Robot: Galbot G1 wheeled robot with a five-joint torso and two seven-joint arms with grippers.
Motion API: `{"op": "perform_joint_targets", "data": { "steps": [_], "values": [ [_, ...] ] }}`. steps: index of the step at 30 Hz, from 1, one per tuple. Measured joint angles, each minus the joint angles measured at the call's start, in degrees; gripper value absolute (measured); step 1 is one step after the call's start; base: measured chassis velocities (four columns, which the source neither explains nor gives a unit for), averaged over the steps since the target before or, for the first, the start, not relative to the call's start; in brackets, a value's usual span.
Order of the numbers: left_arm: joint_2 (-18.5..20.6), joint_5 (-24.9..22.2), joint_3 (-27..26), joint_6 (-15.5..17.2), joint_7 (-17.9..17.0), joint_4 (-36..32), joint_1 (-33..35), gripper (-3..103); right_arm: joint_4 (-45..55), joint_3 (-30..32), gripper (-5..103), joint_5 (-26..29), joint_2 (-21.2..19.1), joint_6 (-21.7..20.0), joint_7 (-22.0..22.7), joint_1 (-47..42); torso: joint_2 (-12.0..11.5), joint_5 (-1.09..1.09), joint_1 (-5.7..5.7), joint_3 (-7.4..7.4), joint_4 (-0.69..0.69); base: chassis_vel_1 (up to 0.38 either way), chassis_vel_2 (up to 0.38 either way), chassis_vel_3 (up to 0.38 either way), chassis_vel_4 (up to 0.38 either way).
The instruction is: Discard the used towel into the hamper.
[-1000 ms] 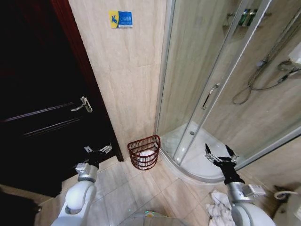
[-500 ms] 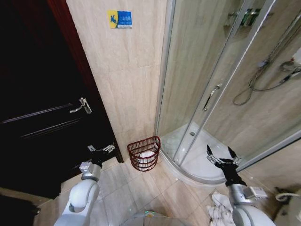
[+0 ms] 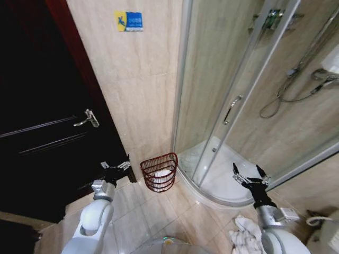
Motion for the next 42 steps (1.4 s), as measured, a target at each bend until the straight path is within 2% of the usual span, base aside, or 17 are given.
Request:
{"op": "perform_joint_targets", "data": {
  "steps": [8, 10, 11, 12, 21, 25, 32, 42],
  "values": [
    [-0.01, 0.25, 0.94, 0.59, -0.18, 0.06, -0.78, 100, -0.50, 0.20, 100, 0.19, -0.13, 0.25, 0.00, 0.00, -0.01, 0.05, 0.01, 0.01, 0.00, -0.238, -0.239, 0.229, 0.233],
    [-0.01, 0.28, 1.07, 0.64, -0.19, 0.09, -0.84, 100, -0.53, 0.22, 100, 0.21, -0.14, 0.27, 0.00, 0.02, 0.00, 0.03, 0.00, 0.00, -0.01, -0.237, -0.252, 0.263, 0.232],
    [-0.01, 0.31, 1.19, 0.67, -0.19, 0.18, -0.90, 100, -0.54, 0.27, 100, 0.22, -0.14, 0.30, 0.00, 0.05, 0.00, -0.06, -0.01, 0.00, -0.01, -0.234, -0.233, 0.260, 0.232],
    [-0.01, 0.34, 1.26, 0.68, -0.19, 0.24, -0.96, 100, -0.59, 0.27, 100, 0.23, -0.14, 0.29, 0.00, 0.08, 0.00, 0.05, 0.00, 0.00, 0.00, -0.234, -0.243, 0.195, 0.244],
    [-0.06, 0.36, 1.30, 0.55, -0.21, 0.65, -1.01, 100, -0.91, 0.14, 100, 0.14, 0.08, 0.90, 0.27, 0.35, 0.00, -0.01, 0.00, 0.00, 0.00, -0.226, -0.218, 0.220, 0.220],
    [-0.06, 0.34, 1.25, 0.35, -0.20, 0.80, -0.99, 100, -1.46, 0.01, 100, -0.04, 0.27, 1.72, 0.51, 0.78, -0.01, 0.06, 0.03, 0.01, -0.02, -0.164, -0.131, 0.144, 0.058],
    [-0.21, 0.33, 1.44, -0.16, -0.17, 1.55, -0.91, 100, -1.64, -0.09, 100, -0.37, 0.36, 1.87, 1.04, 0.92, 0.00, -0.02, -0.01, 0.00, 0.01, 0.014, -0.015, 0.022, 0.012],
    [0.18, 0.18, 2.13, -0.14, -0.11, 2.17, -2.08, 100, -1.50, -0.07, 100, -0.80, 0.65, 1.08, 1.13, 1.34, 0.00, 0.01, 0.01, 0.00, 0.00, 0.013, 0.008, -0.018, -0.020]
  ]
}}
